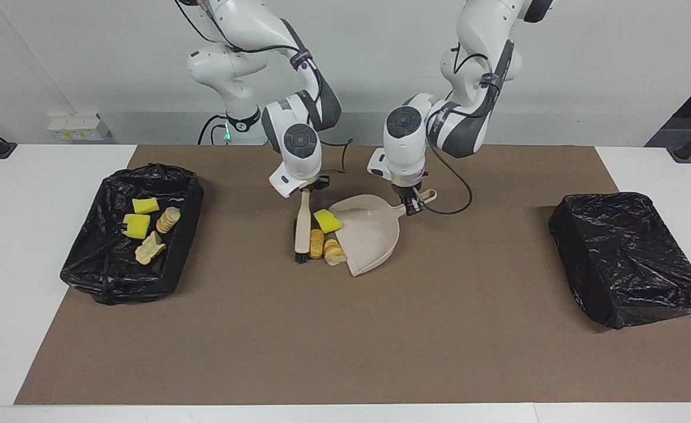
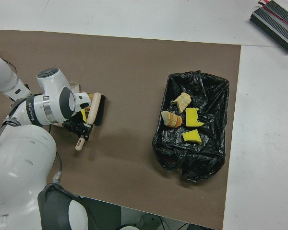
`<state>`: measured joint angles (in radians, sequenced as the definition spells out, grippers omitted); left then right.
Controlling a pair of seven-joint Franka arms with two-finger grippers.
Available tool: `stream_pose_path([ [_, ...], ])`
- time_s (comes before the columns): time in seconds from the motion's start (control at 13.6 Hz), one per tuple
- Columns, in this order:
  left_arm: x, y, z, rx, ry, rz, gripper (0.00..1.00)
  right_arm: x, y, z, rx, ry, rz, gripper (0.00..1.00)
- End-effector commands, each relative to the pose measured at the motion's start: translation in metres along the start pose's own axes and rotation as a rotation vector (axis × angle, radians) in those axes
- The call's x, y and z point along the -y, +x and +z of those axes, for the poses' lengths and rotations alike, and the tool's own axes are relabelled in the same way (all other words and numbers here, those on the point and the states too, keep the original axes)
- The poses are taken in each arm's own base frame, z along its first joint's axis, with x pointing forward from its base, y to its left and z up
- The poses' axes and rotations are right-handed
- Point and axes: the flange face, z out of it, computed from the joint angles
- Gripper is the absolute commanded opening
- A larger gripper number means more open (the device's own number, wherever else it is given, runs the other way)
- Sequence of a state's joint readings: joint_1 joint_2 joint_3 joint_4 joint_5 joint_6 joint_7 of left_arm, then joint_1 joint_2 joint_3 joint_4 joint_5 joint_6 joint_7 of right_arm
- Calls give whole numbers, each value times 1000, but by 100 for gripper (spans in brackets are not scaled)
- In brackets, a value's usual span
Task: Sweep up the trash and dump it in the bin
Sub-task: 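Sweep the pieces into the dustpan held by the left gripper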
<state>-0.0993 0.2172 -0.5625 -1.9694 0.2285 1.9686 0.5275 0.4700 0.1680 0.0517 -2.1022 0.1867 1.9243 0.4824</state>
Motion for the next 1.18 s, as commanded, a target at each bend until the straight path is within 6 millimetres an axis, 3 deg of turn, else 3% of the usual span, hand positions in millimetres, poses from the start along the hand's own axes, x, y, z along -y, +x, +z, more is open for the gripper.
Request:
stream_pose_path([
  [0.0, -8, -8, -2, 23, 9, -15, 0, 32, -4, 2, -5, 73, -70, 0],
  [0.29, -6, -8, -2, 13, 13, -5, 0, 63, -14, -13, -32, 181, -247, 0],
  [0.51, -5, -7, -2, 9, 15, 5, 0, 61, -21, -33, -49, 195, -271, 0],
  [0.81, 0, -12, 0, 12, 11, 124, 0, 5, -22, -68, 35, 178, -236, 0],
  [1.1, 12, -23, -4, -10, 36, 168, 0, -31, -24, -100, 33, 81, -220, 0],
])
